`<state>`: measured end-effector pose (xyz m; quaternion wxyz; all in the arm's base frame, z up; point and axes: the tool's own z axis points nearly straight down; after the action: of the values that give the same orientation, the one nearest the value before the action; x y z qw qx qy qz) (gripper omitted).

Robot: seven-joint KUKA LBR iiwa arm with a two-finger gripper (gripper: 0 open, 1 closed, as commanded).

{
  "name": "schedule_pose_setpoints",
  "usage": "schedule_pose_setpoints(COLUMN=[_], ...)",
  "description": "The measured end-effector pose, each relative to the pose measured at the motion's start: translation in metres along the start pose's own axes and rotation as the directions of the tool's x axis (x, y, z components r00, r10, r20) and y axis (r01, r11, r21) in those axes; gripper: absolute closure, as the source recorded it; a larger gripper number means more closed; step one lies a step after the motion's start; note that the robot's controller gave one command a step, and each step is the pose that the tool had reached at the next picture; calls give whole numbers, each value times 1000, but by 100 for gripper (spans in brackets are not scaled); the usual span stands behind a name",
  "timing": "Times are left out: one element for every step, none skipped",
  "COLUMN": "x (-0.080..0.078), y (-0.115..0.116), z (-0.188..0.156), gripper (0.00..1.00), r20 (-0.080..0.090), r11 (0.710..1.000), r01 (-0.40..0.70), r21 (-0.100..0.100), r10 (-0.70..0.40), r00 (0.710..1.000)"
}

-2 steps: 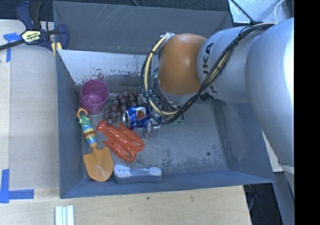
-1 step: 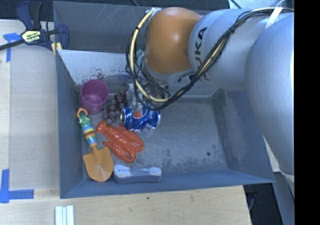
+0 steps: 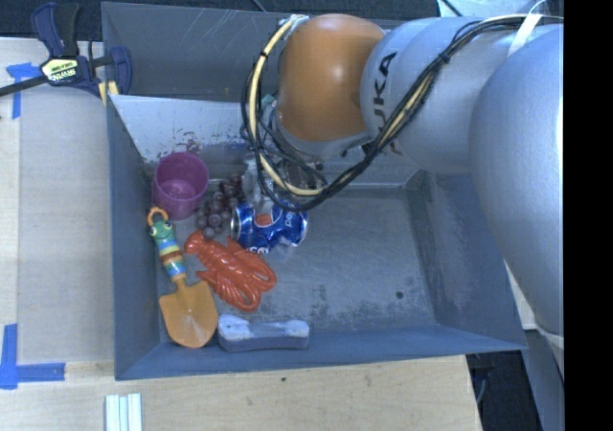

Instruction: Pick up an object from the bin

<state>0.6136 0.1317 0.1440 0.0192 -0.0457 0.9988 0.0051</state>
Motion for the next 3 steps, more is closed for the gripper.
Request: schedule_pose_setpoints(x=[-6,-1,54], y=[2,7,52], z=[32,31,44], gripper=[100,100,100], r20=[3,0,1], r11=[973,973,883], r01=[230,230,469], r21=[0,1,1], r10=[-230,-230,-469], r00=[973,973,883])
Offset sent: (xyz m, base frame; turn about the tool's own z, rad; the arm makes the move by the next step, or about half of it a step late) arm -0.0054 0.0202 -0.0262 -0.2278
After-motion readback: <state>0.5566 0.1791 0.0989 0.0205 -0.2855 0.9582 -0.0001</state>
